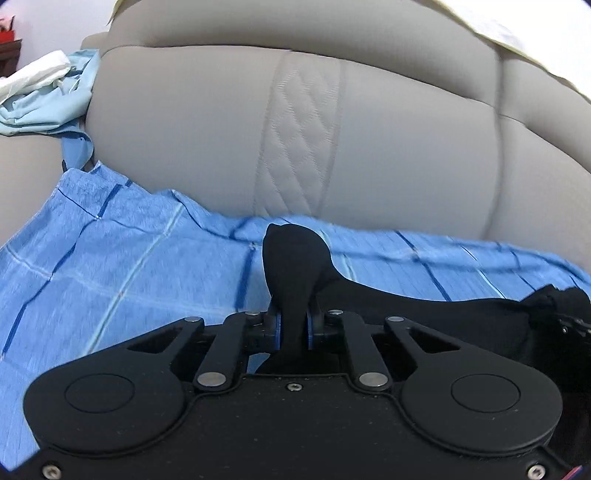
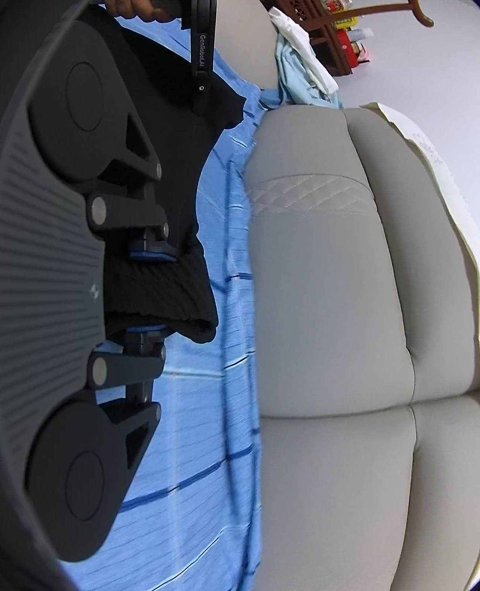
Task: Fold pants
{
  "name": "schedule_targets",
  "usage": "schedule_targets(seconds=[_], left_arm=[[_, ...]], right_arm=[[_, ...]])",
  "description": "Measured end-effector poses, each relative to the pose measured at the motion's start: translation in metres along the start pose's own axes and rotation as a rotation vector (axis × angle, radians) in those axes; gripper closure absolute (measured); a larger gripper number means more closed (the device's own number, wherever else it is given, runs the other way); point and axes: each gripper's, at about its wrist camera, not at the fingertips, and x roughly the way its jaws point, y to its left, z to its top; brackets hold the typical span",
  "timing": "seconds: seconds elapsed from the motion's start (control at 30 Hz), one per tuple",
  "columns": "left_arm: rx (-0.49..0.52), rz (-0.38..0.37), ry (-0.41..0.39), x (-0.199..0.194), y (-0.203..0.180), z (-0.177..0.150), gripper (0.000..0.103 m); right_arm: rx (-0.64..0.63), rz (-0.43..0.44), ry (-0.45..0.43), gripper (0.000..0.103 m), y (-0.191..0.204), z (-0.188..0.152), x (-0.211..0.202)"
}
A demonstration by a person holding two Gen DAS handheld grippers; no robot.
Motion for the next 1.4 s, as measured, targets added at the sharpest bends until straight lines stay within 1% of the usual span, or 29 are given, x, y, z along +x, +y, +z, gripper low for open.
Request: schedule_targets(seconds=[0.07,0.13,0.17,0.2,0.23,0.27,0.3,0.37,0.4,0.47,0.5,0.57,0.63,0.7,0.73,0.8,0.83,0.93,0.97,1.0,1.03,1.07,1.2,1.27,1.3,1.37,1.4], left_arm=[[-0.001,0.018,0.007,0.016,0.002,0.008,0.089],[0.026,0.063,0.044,0.034,0.0,0.009,0.082],[0.042,0.094,0.069,0.04,-0.001,0.007,0.078],[0.057,0.125,0.082,0.043,-0.002,0.004,0.069],[0.068,0.144,0.07,0.04,-0.003,0.002,0.062],[0.076,0.158,0.053,0.035,-0.002,0.001,0.058],[0.089,0.159,0.036,0.028,-0.002,-0.001,0.052],[0.123,0.162,0.005,0.011,-0.002,-0.004,0.05],[0.138,0.172,-0.014,0.001,-0.003,-0.006,0.05],[0.157,0.179,-0.043,-0.023,-0.006,-0.013,0.049],[0.162,0.155,-0.057,-0.037,-0.007,-0.02,0.048],[0.181,0.104,-0.061,-0.059,-0.012,-0.033,0.048],[0.205,0.076,-0.049,-0.077,-0.017,-0.052,0.048],[0.228,0.077,-0.029,-0.086,-0.022,-0.071,0.048],[0.245,0.077,-0.009,-0.087,-0.024,-0.081,0.048],[0.255,0.104,0.022,-0.087,-0.028,-0.097,0.048],[0.251,0.106,0.001,-0.091,-0.028,-0.103,0.048],[0.275,0.125,-0.006,-0.095,-0.033,-0.11,0.048],[0.273,0.126,-0.004,-0.096,-0.034,-0.112,0.048],[0.261,0.125,-0.003,-0.096,-0.034,-0.112,0.047],[0.247,0.121,0.0,-0.097,-0.033,-0.113,0.047],[0.237,0.117,0.004,-0.098,-0.032,-0.114,0.047],[0.239,0.112,0.006,-0.101,-0.031,-0.117,0.047],[0.243,0.113,0.015,-0.104,-0.032,-0.116,0.047],[0.243,0.114,0.022,-0.107,-0.033,-0.116,0.047],[0.244,0.11,0.038,-0.112,-0.035,-0.116,0.045],[0.239,0.11,0.043,-0.116,-0.035,-0.116,0.042]], right_arm=[[0.023,0.015,0.017,0.067,-0.005,0.01,0.018],[0.04,0.019,0.043,0.063,-0.01,0.016,0.035],[0.056,0.009,0.051,0.042,-0.013,0.016,0.042],[0.072,-0.01,0.06,0.029,-0.015,0.016,0.046],[0.088,-0.017,0.072,0.024,-0.018,0.015,0.046],[0.11,-0.024,0.076,0.016,-0.021,0.015,0.044],[0.13,-0.021,0.064,0.012,-0.025,0.014,0.038],[0.163,-0.011,0.031,0.007,-0.034,0.011,0.019],[0.176,-0.024,0.017,0.005,-0.038,0.009,0.011],[0.183,-0.063,0.004,0.004,-0.04,0.005,-0.009],[0.181,-0.09,-0.002,0.004,-0.038,-0.001,-0.021],[0.179,-0.118,-0.018,0.004,-0.031,-0.014,-0.042],[0.174,-0.106,-0.055,0.005,-0.02,-0.033,-0.065],[0.148,-0.088,-0.068,0.008,-0.003,-0.053,-0.082],[0.124,-0.083,-0.061,0.009,0.006,-0.063,-0.087],[0.058,-0.087,-0.041,0.013,0.024,-0.075,-0.09],[0.028,-0.089,-0.027,0.014,0.031,-0.079,-0.088],[-0.03,-0.104,-0.01,0.024,0.049,-0.08,-0.077],[-0.05,-0.12,-0.003,0.039,0.053,-0.079,-0.072],[-0.058,-0.128,0.006,0.052,0.056,-0.079,-0.07],[-0.072,-0.145,0.014,0.052,0.061,-0.079,-0.068],[-0.102,-0.18,0.009,0.054,0.066,-0.08,-0.069],[-0.24,-0.301,-0.007,0.054,0.089,-0.092,-0.076],[-0.254,-0.335,-0.013,0.052,0.096,-0.099,-0.081],[-0.249,-0.345,-0.022,0.05,0.099,-0.101,-0.084],[-0.229,-0.359,-0.048,0.041,0.101,-0.103,-0.092],[-0.212,-0.364,-0.058,0.035,0.101,-0.102,-0.096]])
